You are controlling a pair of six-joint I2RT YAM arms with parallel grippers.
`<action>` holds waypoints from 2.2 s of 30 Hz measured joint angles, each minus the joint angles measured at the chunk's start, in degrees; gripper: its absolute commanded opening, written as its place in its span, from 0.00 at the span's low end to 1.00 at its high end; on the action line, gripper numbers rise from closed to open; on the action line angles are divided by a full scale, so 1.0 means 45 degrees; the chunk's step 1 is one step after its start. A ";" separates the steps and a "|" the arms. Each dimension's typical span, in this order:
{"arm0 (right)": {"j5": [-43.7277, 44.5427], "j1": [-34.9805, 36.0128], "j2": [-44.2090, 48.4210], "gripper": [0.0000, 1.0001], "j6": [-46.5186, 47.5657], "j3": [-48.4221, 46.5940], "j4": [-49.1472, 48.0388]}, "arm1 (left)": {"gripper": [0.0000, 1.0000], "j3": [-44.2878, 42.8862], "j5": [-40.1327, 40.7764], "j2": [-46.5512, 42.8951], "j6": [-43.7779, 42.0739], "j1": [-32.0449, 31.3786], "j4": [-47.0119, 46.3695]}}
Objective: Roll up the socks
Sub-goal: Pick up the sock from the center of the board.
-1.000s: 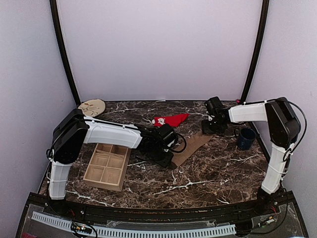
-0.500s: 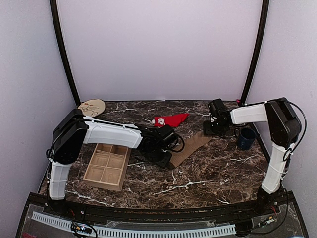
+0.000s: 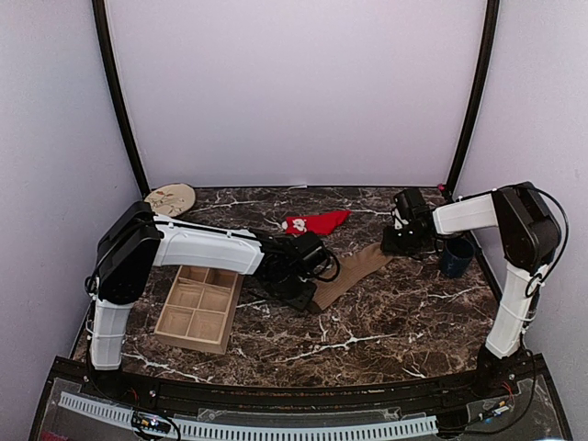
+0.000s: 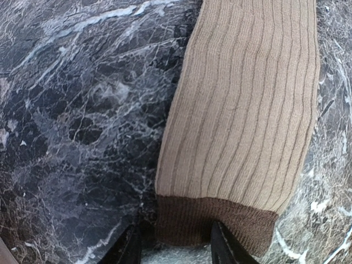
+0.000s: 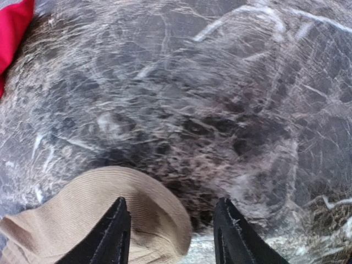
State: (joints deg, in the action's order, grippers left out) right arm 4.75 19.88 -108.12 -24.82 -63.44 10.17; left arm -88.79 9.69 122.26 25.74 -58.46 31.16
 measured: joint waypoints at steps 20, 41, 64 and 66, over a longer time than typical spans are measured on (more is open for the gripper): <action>-0.1787 -0.0058 0.0389 0.15 0.0175 0.0345 -0.0568 | 0.46 -0.0024 0.0083 -0.0010 0.0107 0.0015 0.0136; -0.1423 0.1229 0.2098 0.44 0.0636 0.0364 0.0024 | 0.46 -0.0121 0.0044 -0.0010 0.0389 0.0087 0.0418; -0.1622 -0.0257 0.0335 0.41 0.1195 0.0364 -0.0194 | 0.48 -0.0189 0.0039 -0.0010 0.0573 0.0219 0.0709; -0.1792 -0.0335 0.0219 0.38 0.1171 0.0364 -0.0287 | 0.48 -0.0189 0.0000 -0.0010 0.0573 0.0238 0.0704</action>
State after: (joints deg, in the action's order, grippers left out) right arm -3.31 18.37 -107.13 -19.55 -61.80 8.88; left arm -89.65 9.69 122.21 28.32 -57.39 34.33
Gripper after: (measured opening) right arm 0.414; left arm 0.478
